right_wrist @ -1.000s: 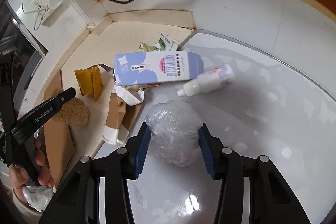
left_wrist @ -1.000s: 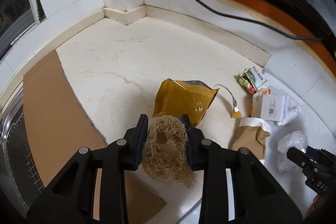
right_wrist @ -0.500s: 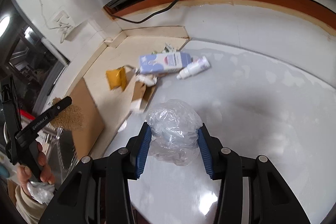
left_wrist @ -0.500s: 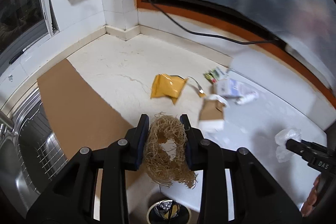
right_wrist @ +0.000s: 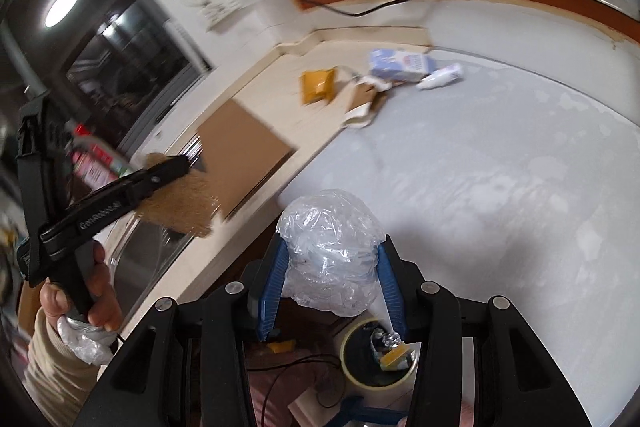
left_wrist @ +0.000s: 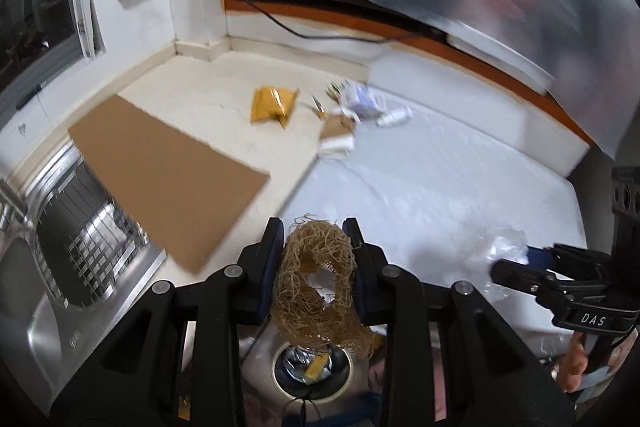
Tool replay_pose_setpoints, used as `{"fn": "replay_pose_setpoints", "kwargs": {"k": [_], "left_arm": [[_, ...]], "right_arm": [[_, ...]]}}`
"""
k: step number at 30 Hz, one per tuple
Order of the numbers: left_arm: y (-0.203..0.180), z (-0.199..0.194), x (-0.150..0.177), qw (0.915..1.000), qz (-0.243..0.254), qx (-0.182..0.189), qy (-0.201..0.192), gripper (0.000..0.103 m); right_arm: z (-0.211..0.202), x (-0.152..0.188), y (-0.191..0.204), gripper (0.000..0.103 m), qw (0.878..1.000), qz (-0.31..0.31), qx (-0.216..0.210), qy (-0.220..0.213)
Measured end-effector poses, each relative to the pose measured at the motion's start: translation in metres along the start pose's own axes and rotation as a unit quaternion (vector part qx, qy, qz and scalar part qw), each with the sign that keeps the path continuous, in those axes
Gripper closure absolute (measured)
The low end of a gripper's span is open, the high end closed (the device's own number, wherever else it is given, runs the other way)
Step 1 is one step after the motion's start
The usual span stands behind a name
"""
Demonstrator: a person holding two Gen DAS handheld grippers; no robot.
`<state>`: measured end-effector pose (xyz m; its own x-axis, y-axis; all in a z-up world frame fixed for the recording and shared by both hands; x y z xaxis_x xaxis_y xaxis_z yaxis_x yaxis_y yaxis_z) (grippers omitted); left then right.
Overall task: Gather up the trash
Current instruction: 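Carry the scrubber and plastic bag down over the trash bin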
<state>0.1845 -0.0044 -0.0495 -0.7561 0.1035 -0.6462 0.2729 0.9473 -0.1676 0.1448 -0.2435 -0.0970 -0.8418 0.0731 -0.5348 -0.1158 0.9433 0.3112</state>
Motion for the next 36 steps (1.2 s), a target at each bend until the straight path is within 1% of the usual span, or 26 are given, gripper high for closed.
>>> {"fn": "replay_pose_setpoints", "kwargs": {"k": [4,8,11,15,19,22,24,26,27,28,30,32,34,36], "left_arm": [[-0.003,-0.006,0.043,0.9998,-0.004,0.012,0.013,0.076],[-0.002,-0.001,0.086,0.9997,-0.009,0.006,0.023,0.076],[0.004,0.008,0.124,0.9992,-0.023,0.003,0.032,0.076],[0.011,0.027,0.166,0.9984,-0.029,-0.005,0.049,0.076],[0.016,0.052,0.215,0.9976,-0.034,-0.006,0.060,0.076],[0.024,0.075,0.249,0.9961,-0.046,-0.011,0.074,0.076],[0.029,0.091,0.269,0.9952,-0.053,-0.006,0.083,0.076],[0.036,0.110,0.290,0.9941,-0.057,-0.006,0.093,0.076],[0.041,0.123,0.301,0.9927,-0.060,-0.009,0.105,0.076],[0.044,0.134,0.311,0.9913,-0.062,-0.011,0.115,0.076],[0.052,0.156,0.334,0.9869,-0.074,-0.014,0.143,0.076],[0.057,0.173,0.352,0.9830,-0.086,-0.016,0.162,0.076],[0.063,0.191,0.368,0.9791,-0.093,-0.019,0.180,0.076],[0.066,0.204,0.382,0.9760,-0.094,-0.021,0.195,0.076]], "right_arm": [[-0.008,0.036,0.030,0.059,0.999,-0.033,-0.004,-0.007],[-0.003,0.073,0.051,0.059,0.998,-0.063,0.004,-0.006],[0.008,0.103,0.061,0.059,0.997,-0.078,0.012,-0.001],[0.033,0.143,0.072,0.059,0.993,-0.114,0.036,0.012],[0.069,0.180,0.072,0.059,0.990,-0.124,0.050,0.033],[0.101,0.207,0.065,0.059,0.990,-0.115,0.060,0.052],[0.127,0.221,0.054,0.058,0.991,-0.099,0.065,0.067],[0.148,0.231,0.046,0.058,0.990,-0.092,0.081,0.073],[0.165,0.242,0.042,0.058,0.988,-0.095,0.094,0.082],[0.175,0.247,0.039,0.058,0.986,-0.097,0.100,0.090],[0.206,0.266,0.032,0.058,0.982,-0.098,0.110,0.119],[0.232,0.283,0.024,0.058,0.978,-0.090,0.114,0.146],[0.258,0.301,0.018,0.058,0.972,-0.093,0.122,0.176],[0.277,0.312,0.019,0.058,0.964,-0.115,0.135,0.198]]}}
Point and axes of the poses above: each gripper's, at about its wrist camera, not at the fingertips, and z roughly the way its jaws point, y to its left, x to its underside, the point moved 2 cm from there along z, roughly the way its jaws point, and after that the axes turned 7 degrees about x, right-handed, at the moved point
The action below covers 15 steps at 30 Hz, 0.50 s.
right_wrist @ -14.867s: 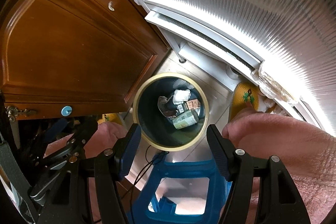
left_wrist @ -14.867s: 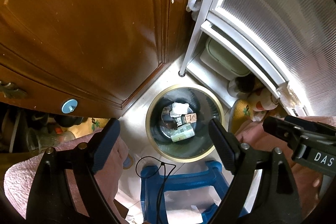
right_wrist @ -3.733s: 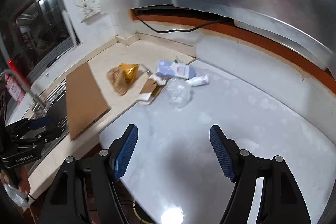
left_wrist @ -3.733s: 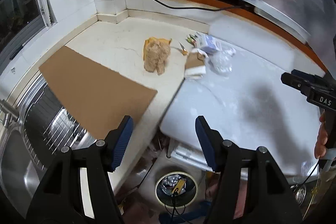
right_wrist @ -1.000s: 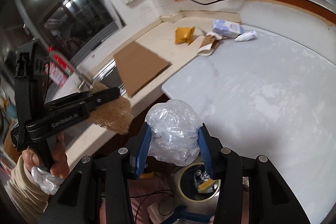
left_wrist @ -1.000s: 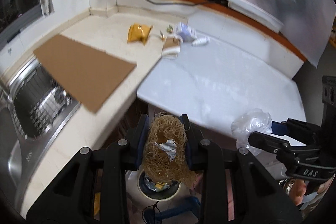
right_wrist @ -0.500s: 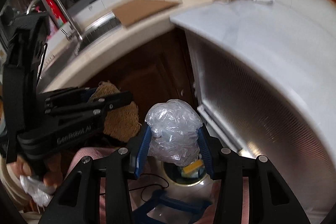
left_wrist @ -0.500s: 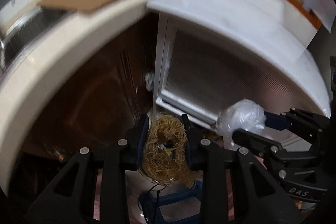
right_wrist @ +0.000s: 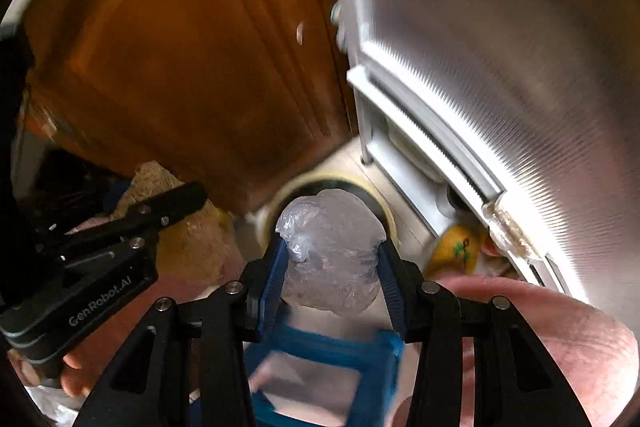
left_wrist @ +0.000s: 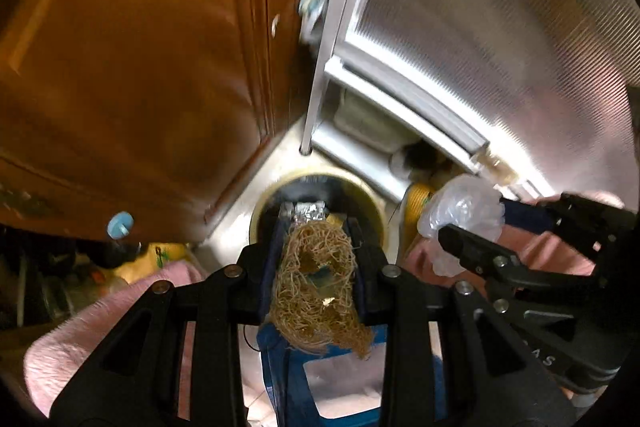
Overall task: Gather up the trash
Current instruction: 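Carry the scrubber and plastic bag down over the trash bin, then open both tools to drop the scrubber and bag into the bin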
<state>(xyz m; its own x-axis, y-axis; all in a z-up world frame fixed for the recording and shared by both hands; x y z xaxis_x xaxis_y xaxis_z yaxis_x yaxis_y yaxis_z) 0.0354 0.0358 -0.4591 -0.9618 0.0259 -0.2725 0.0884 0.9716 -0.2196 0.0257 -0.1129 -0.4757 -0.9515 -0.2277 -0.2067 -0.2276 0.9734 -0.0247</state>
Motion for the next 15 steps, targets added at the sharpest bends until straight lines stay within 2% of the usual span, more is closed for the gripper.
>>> {"fn": "replay_pose_setpoints", "kwargs": {"k": [3,5,9,15], "left_arm": [[0.002,0.019,0.002,0.9998,0.004,-0.006,0.019,0.076],[0.002,0.025,0.001,0.9997,0.008,-0.011,0.018,0.075],[0.004,0.034,-0.002,0.9996,0.004,-0.012,0.025,0.075],[0.010,0.042,-0.011,0.9995,-0.008,-0.008,0.028,0.072]], "right_arm": [[0.016,-0.002,0.009,0.057,1.000,-0.017,0.002,0.008],[0.022,-0.001,0.008,0.057,1.000,-0.014,0.003,0.014],[0.038,-0.008,-0.005,0.056,0.999,0.026,-0.019,0.041],[0.056,-0.017,-0.015,0.053,0.997,0.054,-0.020,0.060]]}}
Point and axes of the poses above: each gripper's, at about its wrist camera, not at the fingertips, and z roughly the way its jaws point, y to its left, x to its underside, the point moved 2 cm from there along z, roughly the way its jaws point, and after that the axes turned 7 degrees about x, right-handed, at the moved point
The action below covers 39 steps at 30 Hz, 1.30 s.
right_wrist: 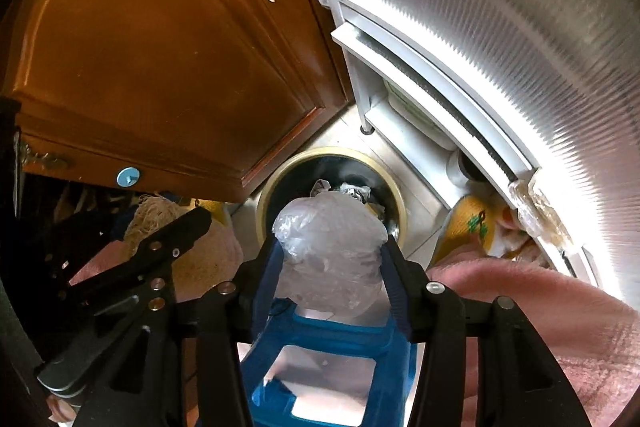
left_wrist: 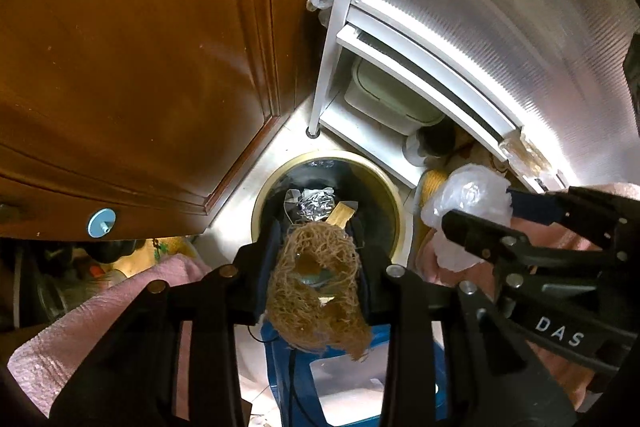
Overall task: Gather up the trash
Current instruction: 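Open both tools to drop the scrubber and bag into the bin, then raise both tools back up toward the table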
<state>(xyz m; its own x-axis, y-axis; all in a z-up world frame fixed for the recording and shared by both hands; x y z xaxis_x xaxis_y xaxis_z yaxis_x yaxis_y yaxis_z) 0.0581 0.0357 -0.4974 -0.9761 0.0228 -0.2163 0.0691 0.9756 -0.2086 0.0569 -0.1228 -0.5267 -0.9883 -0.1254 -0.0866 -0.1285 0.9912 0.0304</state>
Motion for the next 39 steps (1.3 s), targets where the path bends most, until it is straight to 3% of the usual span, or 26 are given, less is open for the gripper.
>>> {"fn": "replay_pose_setpoints", "kwargs": {"k": [3,13,21,39], "left_arm": [[0.003,0.000,-0.003,1.0000,-0.008,0.005,-0.002,0.071],[0.015,0.008,-0.006,0.9986,-0.047,0.012,0.018,0.052],[0.016,0.015,-0.004,0.9978,-0.054,0.019,0.033,0.051],[0.019,0.008,-0.005,0.9981,-0.054,0.020,0.022,0.050]], "right_arm": [[0.005,-0.002,0.000,0.048,1.000,0.001,-0.001,0.005],[0.014,-0.005,-0.007,0.035,0.999,0.027,-0.009,0.024],[0.013,-0.006,-0.009,0.034,0.999,0.032,-0.011,0.024],[0.007,-0.006,-0.005,0.034,1.000,0.026,-0.012,0.008]]}}
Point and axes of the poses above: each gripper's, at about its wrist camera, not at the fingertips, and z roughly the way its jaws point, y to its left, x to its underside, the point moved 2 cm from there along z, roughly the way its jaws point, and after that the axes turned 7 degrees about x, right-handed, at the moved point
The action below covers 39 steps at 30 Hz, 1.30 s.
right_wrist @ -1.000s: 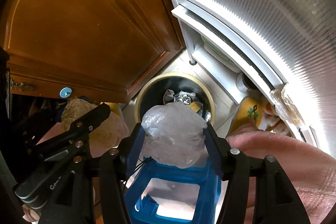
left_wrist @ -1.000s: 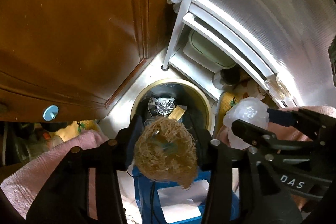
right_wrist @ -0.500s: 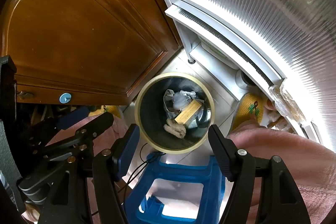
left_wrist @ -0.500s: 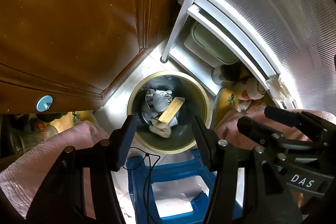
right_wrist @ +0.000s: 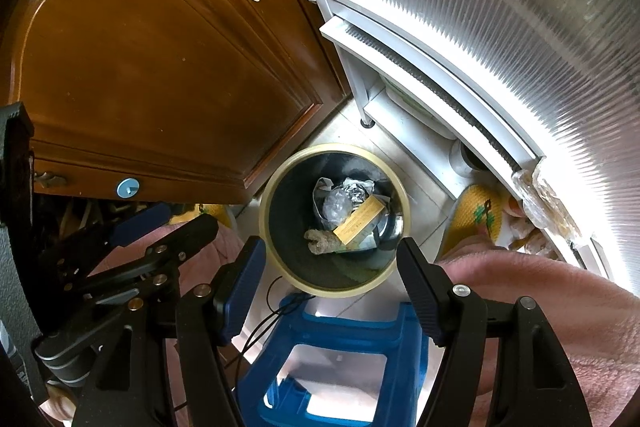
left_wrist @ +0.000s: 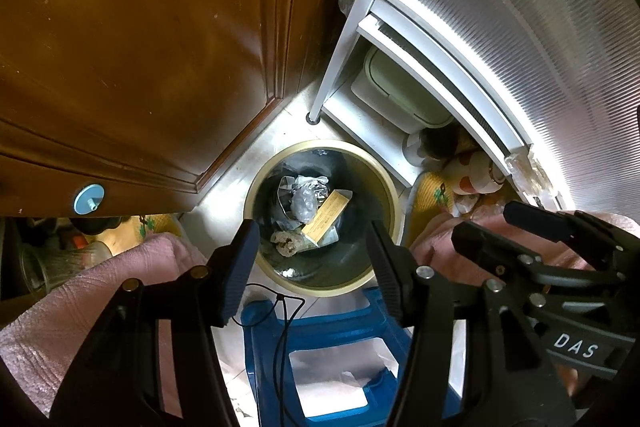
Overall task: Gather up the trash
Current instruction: 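Raise both tools back up toward the table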
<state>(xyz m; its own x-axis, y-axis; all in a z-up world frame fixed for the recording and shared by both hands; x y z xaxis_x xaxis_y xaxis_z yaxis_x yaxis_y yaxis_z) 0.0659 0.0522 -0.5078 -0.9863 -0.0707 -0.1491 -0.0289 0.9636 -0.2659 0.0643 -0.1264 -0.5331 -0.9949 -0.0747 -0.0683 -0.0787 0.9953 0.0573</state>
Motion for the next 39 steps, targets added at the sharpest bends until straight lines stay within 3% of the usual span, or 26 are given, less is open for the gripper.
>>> {"fn": "replay_pose_setpoints", "kwargs": {"k": [8,15,28,30,34,39], "left_arm": [[-0.005,-0.015,-0.001,0.9998,0.005,0.001,-0.020,0.050],[-0.020,-0.056,0.001,0.9982,0.026,0.003,-0.054,0.050],[-0.072,-0.207,-0.017,0.9833,0.082,0.038,-0.158,0.050],[-0.081,-0.232,-0.025,0.9801,0.093,0.042,-0.170,0.050],[-0.098,-0.273,-0.042,0.9752,0.114,0.040,-0.185,0.039],[-0.120,-0.324,-0.074,0.9692,0.141,0.038,-0.198,0.039]], "right_arm": [[-0.011,-0.001,-0.001,0.034,1.000,-0.005,-0.001,-0.020],[-0.051,0.004,0.002,0.034,0.996,-0.023,0.001,-0.082],[-0.199,0.014,0.003,0.034,0.976,-0.049,-0.036,-0.210],[-0.229,0.010,0.002,0.034,0.970,-0.054,-0.040,-0.233],[-0.289,-0.008,-0.004,0.033,0.959,-0.060,-0.030,-0.275],[-0.353,-0.039,-0.021,0.024,0.953,-0.048,-0.035,-0.297]]}}
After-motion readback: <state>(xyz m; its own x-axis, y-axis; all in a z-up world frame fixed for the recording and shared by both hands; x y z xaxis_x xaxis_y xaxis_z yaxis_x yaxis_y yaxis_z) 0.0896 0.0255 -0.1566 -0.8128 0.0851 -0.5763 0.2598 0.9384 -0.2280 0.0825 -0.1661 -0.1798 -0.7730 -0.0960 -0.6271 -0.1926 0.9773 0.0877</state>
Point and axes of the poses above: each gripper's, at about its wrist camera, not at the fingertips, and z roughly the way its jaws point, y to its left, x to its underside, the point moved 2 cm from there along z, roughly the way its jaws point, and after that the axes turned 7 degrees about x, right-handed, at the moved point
